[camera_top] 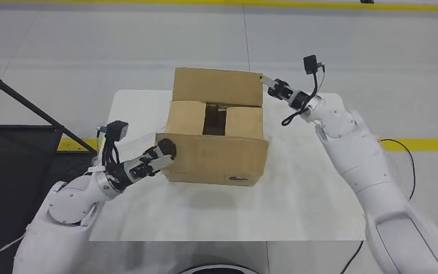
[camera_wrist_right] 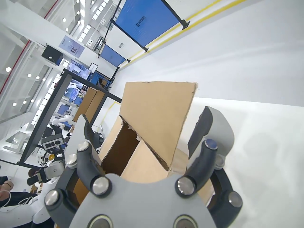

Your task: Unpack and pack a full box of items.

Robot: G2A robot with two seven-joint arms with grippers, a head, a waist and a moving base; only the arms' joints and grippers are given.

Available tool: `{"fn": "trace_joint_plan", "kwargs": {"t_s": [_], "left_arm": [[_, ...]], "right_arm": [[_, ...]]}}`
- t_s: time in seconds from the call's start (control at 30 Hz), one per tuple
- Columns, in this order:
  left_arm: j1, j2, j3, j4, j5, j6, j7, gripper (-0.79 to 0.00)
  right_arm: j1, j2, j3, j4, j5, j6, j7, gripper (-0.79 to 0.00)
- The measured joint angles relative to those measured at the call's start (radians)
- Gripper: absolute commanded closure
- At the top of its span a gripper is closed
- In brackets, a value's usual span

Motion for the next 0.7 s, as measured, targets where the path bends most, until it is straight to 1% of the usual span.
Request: {"fn": "trace_joint_plan", "kwargs": {"t_s": [0.27, 0.37, 0.5, 0.7], "left_arm": [[-0.058, -0.008, 0.064, 0.047, 0.126, 0.039, 0.061, -0.785], [-0.071, -0.012, 0.086, 0.060, 0.164, 0.047, 0.083, -0.785], [-0.084, -0.015, 0.105, 0.076, 0.172, 0.060, 0.101, -0.785], [-0.093, -0.017, 0.115, 0.082, 0.177, 0.063, 0.108, -0.785]], "right_arm": [[0.066, -0.062, -0.044, 0.154, 0.060, -0.018, 0.086, -0.785], [0.084, -0.083, -0.049, 0.201, 0.106, -0.042, 0.140, -0.785], [0.108, -0.107, -0.046, 0.257, 0.166, -0.087, 0.223, -0.785], [0.130, -0.126, -0.017, 0.312, 0.258, -0.180, 0.309, -0.785]]}}
